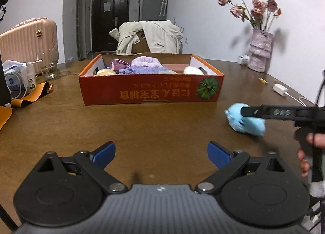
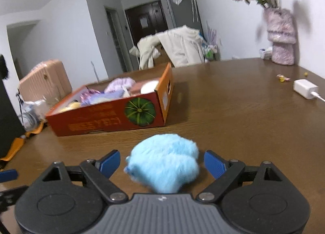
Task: Organize soft objects
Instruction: 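Close the right gripper on the light-blue plush toy and lift it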
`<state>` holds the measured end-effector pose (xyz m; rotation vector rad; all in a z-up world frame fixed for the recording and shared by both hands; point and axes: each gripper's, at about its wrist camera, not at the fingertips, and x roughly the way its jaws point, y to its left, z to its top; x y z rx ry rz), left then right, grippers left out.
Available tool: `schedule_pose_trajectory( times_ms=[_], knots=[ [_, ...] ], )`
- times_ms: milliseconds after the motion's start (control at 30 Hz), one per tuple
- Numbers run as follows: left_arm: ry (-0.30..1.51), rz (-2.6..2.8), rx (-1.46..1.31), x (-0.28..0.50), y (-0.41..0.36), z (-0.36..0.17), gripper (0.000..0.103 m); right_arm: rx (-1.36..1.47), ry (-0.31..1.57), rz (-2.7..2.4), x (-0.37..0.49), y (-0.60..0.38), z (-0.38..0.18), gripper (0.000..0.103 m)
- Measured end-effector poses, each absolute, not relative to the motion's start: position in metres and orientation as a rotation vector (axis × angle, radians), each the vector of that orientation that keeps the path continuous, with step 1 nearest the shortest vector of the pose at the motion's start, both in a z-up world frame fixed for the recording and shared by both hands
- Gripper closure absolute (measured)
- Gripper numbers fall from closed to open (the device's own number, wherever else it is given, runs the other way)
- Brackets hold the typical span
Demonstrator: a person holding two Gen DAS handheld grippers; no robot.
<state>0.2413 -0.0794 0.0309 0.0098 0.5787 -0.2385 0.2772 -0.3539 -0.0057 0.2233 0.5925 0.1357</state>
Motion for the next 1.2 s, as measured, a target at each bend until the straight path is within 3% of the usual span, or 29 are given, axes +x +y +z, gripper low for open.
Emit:
schedule_pose_trajectory(
  times_ms=[100, 300, 367, 633, 667, 800, 1200],
  knots=[
    [0.569, -0.211, -0.003, 0.257, -0.072, 0.034, 0.004, 0.169, 0.66, 0.209, 0.301, -0.336, -0.016, 0.026],
    [0.553, -0.273, -0.055, 0.281, -0.064, 0.037, 0.007, 0.006, 0.67, 0.621, 0.271, -0.283, -0.012, 0.022],
    [0.584, -0.306, -0.072, 0.289, -0.065, 0.032, 0.018, 0.044, 0.654, 0.615, 0.26, -0.286, -0.008, 0.016],
    [0.708, -0.475, -0.168, 0.302, -0.077, 0.011, 0.054, 0.333, 0.625, 0.447, 0.231, -0.331, 0.001, 0.017],
    [0.718, -0.495, -0.187, 0.301, -0.077, 0.01, 0.056, 0.369, 0.63, 0.452, 0.232, -0.332, -0.002, 0.021],
    [0.757, -0.565, -0.268, 0.293, -0.073, 0.002, 0.061, 0.409, 0.676, 0.438, 0.241, -0.326, -0.02, 0.042],
    [0.744, -0.633, -0.317, 0.272, -0.066, 0.006, 0.061, 0.433, 0.666, 0.438, 0.236, -0.317, -0.027, 0.05]
  ],
)
